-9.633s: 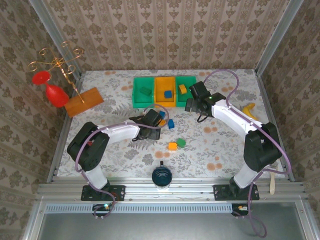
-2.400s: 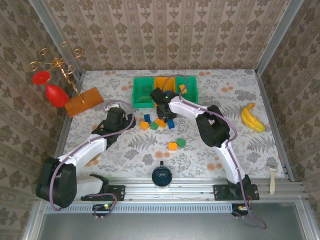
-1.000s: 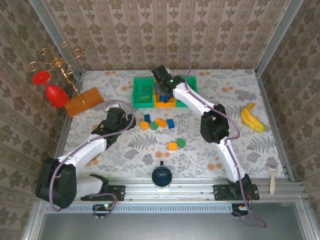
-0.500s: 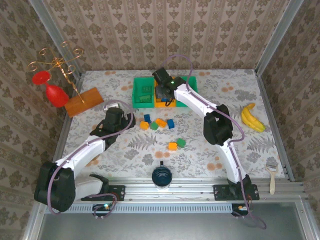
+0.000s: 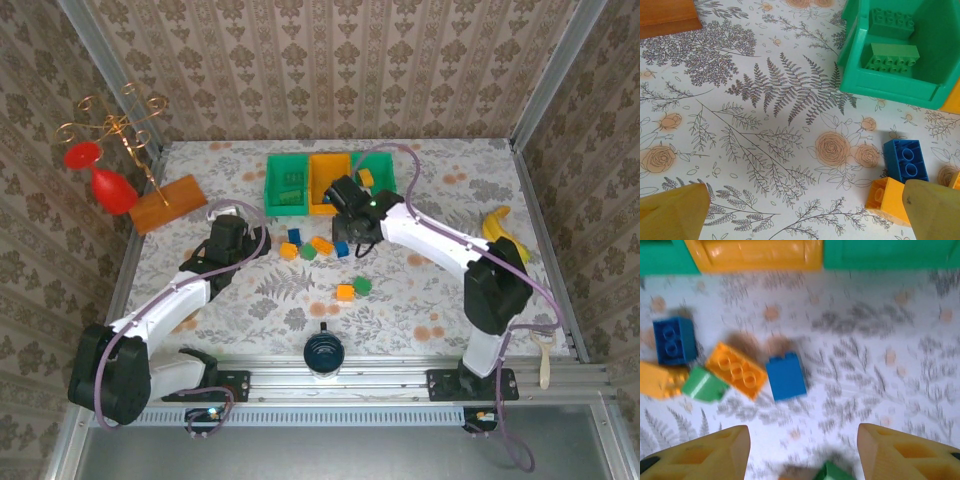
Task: Sort the legos into containers by color
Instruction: Place the lego in the container, then pick up the lego from the bottom-center of the table.
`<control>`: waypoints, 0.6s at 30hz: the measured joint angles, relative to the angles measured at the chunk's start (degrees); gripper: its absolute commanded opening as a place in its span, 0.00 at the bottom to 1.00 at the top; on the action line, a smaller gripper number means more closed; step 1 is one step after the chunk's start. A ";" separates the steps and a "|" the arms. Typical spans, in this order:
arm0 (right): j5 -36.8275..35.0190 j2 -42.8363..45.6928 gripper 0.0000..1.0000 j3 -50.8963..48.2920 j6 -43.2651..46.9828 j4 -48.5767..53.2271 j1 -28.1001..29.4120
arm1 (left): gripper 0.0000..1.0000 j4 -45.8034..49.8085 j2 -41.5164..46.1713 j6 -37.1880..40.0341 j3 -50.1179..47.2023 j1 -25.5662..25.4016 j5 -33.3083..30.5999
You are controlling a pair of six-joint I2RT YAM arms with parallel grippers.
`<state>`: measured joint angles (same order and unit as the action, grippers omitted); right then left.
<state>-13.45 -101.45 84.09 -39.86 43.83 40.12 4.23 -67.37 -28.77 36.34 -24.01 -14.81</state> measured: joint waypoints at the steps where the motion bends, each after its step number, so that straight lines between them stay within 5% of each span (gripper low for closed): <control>1: 0.07 1.03 0.59 -1.44 -1.05 0.26 0.76 | 1.00 0.00 0.00 0.00 0.00 0.00 -0.02; 10: 0.94 5.90 0.62 -11.65 -11.87 2.05 11.74 | 1.00 0.00 -0.11 0.00 0.00 0.04 -0.02; 18: 4.11 5.66 0.68 -15.15 -16.68 1.62 13.42 | 1.00 0.00 -0.50 0.00 0.00 0.07 0.00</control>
<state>-9.34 -95.79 68.95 -56.53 45.45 53.54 4.23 -67.88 -28.77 36.34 -23.94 -14.81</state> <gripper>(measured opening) 0.667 0.998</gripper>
